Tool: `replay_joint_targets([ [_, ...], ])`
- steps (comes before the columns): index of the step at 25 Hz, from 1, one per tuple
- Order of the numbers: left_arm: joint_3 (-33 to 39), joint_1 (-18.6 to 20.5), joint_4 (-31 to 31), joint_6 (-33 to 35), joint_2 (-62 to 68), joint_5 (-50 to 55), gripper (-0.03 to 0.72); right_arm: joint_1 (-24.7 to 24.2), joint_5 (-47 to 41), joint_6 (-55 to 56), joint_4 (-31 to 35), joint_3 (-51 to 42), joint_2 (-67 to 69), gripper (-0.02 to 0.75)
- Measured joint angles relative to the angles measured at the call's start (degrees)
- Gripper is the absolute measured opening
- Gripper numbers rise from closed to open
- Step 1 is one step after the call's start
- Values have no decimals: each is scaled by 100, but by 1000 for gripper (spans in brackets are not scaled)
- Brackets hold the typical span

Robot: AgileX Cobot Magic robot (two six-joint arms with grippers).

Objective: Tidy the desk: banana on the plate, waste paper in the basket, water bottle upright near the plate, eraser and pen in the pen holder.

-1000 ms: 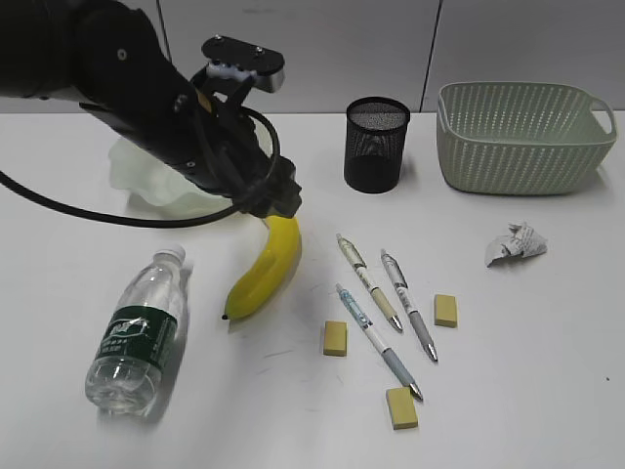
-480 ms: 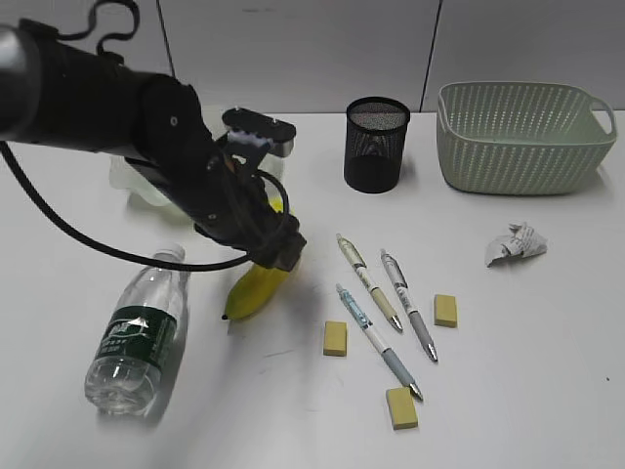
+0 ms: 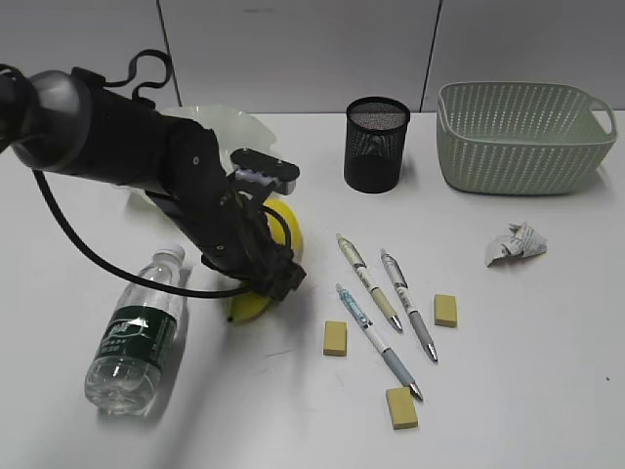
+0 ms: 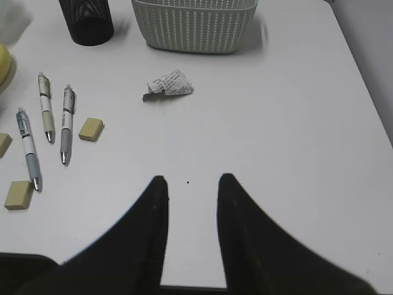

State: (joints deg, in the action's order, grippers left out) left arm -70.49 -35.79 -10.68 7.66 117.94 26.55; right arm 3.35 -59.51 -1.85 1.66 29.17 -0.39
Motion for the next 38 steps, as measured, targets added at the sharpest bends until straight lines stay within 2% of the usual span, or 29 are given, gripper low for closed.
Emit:
replay_joint_targets([
  [3, 0, 0, -82, -4, -7, 28, 314, 0, 0, 0, 0, 0, 0, 236],
  [10, -86, -42, -707, -4, -624, -114, 319, 0, 0, 0, 0, 0, 0, 236],
  [18, -548, -63, -728, 1, -1192, -721, 319, 0, 0, 5, 0, 0, 0, 236],
  [22, -567, 22, -324, 1, -1192, -1094, 319, 0, 0, 5, 0, 0, 0, 236],
  [26, -567, 242, 86, 1, -1187, -1344, 319, 0, 0, 5, 0, 0, 0, 236],
  [33, -577, 964, 274, 1, -945, -1558, 319, 0, 0, -1, 0, 0, 0, 236],
  [38, -577, 1288, 430, 1, -760, -1833, 319, 0, 0, 3, 0, 0, 0, 236],
])
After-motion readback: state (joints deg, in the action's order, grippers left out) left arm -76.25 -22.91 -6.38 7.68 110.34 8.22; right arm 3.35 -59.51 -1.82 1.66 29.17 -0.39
